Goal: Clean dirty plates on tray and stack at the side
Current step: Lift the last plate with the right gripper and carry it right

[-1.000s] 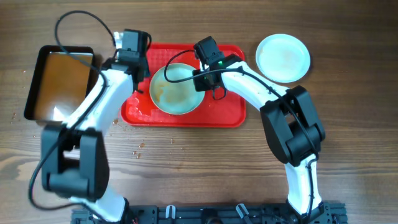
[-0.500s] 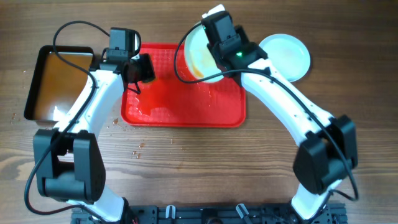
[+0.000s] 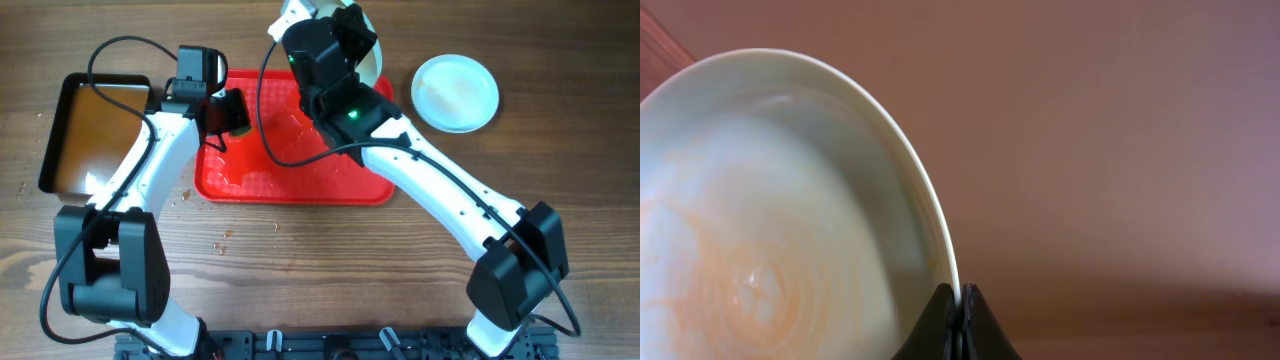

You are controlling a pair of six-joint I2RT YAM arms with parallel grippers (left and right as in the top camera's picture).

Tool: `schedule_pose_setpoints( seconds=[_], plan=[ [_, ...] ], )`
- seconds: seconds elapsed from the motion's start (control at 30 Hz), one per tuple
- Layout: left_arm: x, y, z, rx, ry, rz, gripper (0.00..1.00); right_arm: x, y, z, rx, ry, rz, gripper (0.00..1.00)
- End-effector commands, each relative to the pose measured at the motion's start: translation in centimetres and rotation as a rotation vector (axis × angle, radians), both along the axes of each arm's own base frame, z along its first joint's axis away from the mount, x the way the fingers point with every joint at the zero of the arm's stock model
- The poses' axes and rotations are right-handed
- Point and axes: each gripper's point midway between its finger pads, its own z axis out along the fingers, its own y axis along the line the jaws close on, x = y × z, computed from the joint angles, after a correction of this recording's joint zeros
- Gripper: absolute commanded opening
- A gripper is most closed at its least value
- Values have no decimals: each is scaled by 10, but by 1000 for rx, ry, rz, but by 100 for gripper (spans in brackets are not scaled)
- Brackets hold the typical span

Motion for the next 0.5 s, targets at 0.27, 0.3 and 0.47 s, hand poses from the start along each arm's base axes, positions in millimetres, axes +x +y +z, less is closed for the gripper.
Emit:
schedule_pose_setpoints(
  seconds=[0.27, 0.3, 0.47],
  plan=[
    [-3, -3, -5, -19, 19, -2, 4, 6, -35, -2, 339, -59, -130, 4],
    [-3, -3, -5, -19, 19, -2, 4, 12, -48, -17, 442, -27, -154, 4],
    [-4, -3, -5, -18, 24, -2, 4, 24, -124, -104, 1074, 306, -338, 4]
  ],
)
